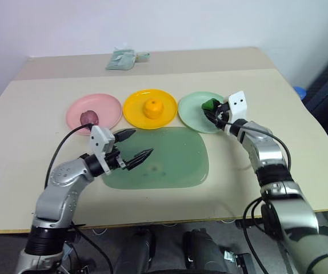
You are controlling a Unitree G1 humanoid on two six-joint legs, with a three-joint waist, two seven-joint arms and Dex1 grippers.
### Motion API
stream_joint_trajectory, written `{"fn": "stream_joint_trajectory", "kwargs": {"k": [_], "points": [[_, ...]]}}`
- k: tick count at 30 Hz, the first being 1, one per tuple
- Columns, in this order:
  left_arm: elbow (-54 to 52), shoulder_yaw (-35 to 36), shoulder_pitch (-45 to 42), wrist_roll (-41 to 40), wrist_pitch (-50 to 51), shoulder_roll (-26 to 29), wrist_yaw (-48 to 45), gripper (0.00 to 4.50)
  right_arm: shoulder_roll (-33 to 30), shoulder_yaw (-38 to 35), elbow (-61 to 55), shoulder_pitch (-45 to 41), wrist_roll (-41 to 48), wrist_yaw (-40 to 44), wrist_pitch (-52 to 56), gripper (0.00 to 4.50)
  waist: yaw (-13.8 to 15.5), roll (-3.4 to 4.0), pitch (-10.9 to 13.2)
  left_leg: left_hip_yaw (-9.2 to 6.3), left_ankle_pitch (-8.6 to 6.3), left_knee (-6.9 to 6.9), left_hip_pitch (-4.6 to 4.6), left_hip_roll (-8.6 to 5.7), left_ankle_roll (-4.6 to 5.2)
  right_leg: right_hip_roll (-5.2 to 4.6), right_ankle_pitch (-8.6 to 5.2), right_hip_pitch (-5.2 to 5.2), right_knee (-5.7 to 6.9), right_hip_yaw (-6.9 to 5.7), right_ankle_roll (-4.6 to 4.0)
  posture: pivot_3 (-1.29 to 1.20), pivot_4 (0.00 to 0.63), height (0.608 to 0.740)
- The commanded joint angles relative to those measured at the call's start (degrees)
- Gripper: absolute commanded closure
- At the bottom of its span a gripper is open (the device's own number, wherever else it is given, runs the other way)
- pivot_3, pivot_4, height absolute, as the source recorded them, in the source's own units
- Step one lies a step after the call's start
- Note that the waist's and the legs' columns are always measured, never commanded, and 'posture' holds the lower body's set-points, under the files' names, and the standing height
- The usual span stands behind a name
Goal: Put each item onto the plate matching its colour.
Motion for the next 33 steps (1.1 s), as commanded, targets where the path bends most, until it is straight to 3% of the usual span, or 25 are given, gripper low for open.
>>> {"fn": "stream_joint_trajectory", "kwargs": {"k": [1,2,7,8,14,21,25,33], "points": [[-3.2,0.5,0.0,1.1,1.4,0.3,3.6,0.00,0.4,-0.7,13.3,-6.1,-2.5,-1.5,-8.3,2.68,-0.5,0.00,0.0,-0.01,0.01,-0.02,0.01,0.01,-0.02,0.02,0.00,0.00,0.02,0.00,-0.01,0.00,0.150,0.740],[-3.5,0.5,0.2,1.1,1.8,0.3,4.1,0.00,0.6,-0.8,16.0,-7.2,-2.9,-1.8,-9.4,2.68,-0.5,0.00,0.0,-0.02,0.02,-0.08,0.02,0.03,-0.04,0.04,-0.01,-0.02,0.02,0.00,-0.01,0.00,0.150,0.740],[-3.4,0.3,0.6,2.3,1.1,0.3,5.5,0.00,1.7,-1.3,21.6,-10.1,-3.8,-1.2,-12.9,0.31,-0.8,0.01,0.0,0.01,0.05,-0.11,0.02,0.05,-0.08,0.07,0.00,-0.03,0.01,0.02,-0.01,0.00,0.150,0.740],[-3.2,0.2,0.6,2.8,0.7,0.3,5.8,0.00,1.7,-1.5,21.4,-10.2,-3.7,-0.4,-13.5,0.15,-0.8,0.01,0.0,0.00,0.04,-0.09,0.02,0.05,-0.07,0.07,0.00,-0.02,0.02,0.03,-0.01,0.00,0.150,0.740],[0.9,0.7,0.6,6.3,-6.3,-1.0,6.8,0.00,0.3,-3.3,9.4,-5.6,-0.5,7.3,-15.0,0.15,-0.7,0.03,0.0,-0.03,0.04,-0.07,0.06,0.07,-0.07,0.13,0.03,0.00,0.04,0.02,-0.05,0.00,0.150,0.740],[5.9,1.7,1.7,5.9,-8.6,0.9,3.4,0.00,-4.9,-6.1,-35.2,15.8,9.4,12.3,2.7,0.15,-0.1,0.05,0.0,-0.13,0.03,-0.07,-0.11,0.05,-0.05,0.09,0.02,-0.11,0.00,0.02,-0.04,0.00,0.150,0.740],[7.5,2.9,1.9,4.3,-9.8,2.4,-0.2,0.00,-9.8,-8.8,-53.3,28.4,14.4,13.6,11.9,0.15,-0.1,0.07,0.0,-0.13,0.02,-0.06,-0.14,0.07,-0.04,0.07,0.02,-0.15,0.01,0.01,-0.05,0.00,0.150,0.740],[9.4,4.1,0.6,0.7,-8.5,5.9,-6.6,0.00,-14.7,-17.9,-68.8,46.7,22.9,16.0,19.3,0.15,0.0,0.08,0.0,-0.14,0.01,0.05,-0.14,0.12,-0.03,0.08,-0.01,-0.08,-0.03,-0.01,-0.05,0.00,0.150,0.740]]}}
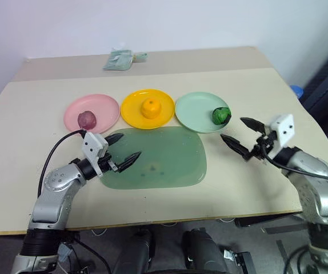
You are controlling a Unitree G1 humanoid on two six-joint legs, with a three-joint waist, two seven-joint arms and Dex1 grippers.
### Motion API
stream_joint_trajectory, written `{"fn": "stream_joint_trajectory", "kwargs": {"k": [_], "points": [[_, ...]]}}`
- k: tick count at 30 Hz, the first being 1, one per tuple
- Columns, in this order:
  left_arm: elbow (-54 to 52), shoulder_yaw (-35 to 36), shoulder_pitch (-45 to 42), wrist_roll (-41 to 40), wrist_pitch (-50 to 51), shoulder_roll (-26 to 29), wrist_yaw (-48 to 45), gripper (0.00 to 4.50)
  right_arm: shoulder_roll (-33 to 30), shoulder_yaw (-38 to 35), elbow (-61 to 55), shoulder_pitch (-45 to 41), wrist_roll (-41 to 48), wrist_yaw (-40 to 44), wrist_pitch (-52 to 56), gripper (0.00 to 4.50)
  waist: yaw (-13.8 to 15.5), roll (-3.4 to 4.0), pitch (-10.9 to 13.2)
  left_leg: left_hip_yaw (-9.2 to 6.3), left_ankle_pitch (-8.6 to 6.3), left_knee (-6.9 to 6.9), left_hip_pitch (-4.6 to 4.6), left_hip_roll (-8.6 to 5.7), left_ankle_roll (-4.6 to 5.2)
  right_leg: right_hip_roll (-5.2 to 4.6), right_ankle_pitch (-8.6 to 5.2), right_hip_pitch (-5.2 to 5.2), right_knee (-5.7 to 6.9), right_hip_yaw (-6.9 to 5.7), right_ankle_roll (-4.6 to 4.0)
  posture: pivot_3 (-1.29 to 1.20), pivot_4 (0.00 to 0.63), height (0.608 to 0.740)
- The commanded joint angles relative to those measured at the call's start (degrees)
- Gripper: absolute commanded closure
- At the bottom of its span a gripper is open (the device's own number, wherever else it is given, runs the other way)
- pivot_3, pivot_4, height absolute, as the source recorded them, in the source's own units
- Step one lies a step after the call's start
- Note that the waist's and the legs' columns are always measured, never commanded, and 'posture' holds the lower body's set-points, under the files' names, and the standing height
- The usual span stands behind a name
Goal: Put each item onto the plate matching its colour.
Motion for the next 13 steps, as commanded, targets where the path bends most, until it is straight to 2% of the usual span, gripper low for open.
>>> {"fn": "stream_joint_trajectory", "kwargs": {"k": [1,5,13], "points": [[-0.1,1.8,-1.3,-2.2,-0.3,1.9,-3.1,0.00,-2.0,-4.9,-6.1,5.0,4.0,2.1,0.8,0.15,0.3,0.00,0.0,0.00,0.00,0.00,-0.01,0.00,0.00,-0.01,0.00,0.00,-0.02,0.00,0.00,0.00,0.150,0.740],[0.5,2.2,-1.9,-3.5,1.1,3.1,-4.9,0.00,-2.1,-5.9,-7.2,9.3,4.2,3.3,-0.7,0.15,0.7,0.00,0.0,0.01,0.00,0.05,0.00,0.00,0.01,-0.01,0.00,0.04,-0.06,0.00,-0.01,0.00,0.150,0.740],[-1.2,3.3,-0.7,-5.8,3.3,4.6,-6.6,0.00,-1.2,-4.5,-5.9,8.6,2.9,2.1,-3.1,0.15,1.1,0.00,0.0,0.01,-0.01,0.08,-0.01,0.01,0.01,-0.02,-0.10,0.05,-0.09,0.00,-0.17,0.00,0.150,0.740]]}}
